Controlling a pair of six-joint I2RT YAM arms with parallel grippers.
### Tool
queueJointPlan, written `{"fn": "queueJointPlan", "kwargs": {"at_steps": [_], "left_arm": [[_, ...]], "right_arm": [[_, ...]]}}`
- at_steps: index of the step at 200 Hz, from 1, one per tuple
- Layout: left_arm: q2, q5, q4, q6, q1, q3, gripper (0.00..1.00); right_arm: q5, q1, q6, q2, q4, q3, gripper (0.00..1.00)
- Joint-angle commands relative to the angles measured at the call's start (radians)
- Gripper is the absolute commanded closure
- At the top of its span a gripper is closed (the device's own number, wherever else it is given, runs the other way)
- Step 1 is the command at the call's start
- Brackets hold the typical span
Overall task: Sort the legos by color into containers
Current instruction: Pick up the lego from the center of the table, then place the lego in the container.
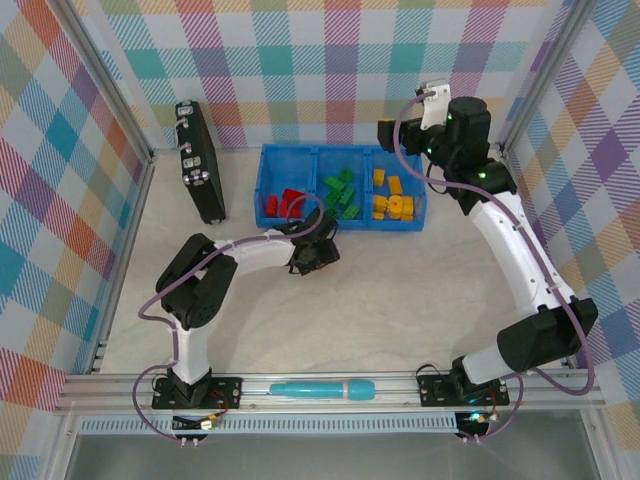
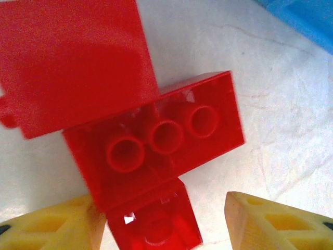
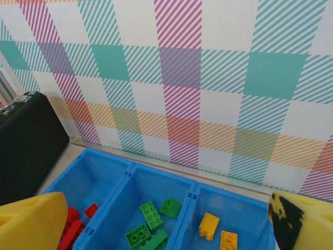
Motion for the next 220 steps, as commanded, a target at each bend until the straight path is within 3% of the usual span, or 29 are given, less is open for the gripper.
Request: {"fn": "queueJointPlan", "kwargs": {"at_steps": [1,91,151,189,220], "left_arm": [[0.040,0.029,0.027,-0.027,-0.012,0.021,0.45],[-0.091,-0.009,-0.140,0.007,-0.012,-0.081,0.74],[-0.289,-0.177,-0.342,0.143,0.016,0.079,0.75],[-0.254,-0.278,-0.315,0.327,0.094,0.244,0.75],[-0.193,-0.290,-0.229,0.412,0.187,0.287,0.75]], "right_arm": [[0.007,0.006,-0.010,-0.028,0.035,-0.006,0.01],[0.013,0.005,-0.011,-0.029,0.037,-0.009,0.01],[0.009,0.006,-0.006,-0.009,0.037,0.001,0.01],[-0.007,0.006,0.003,-0.004,0.035,0.003,0.01],[0.000,0.005,0.001,-0.018,0.031,0.001,0.01]]}}
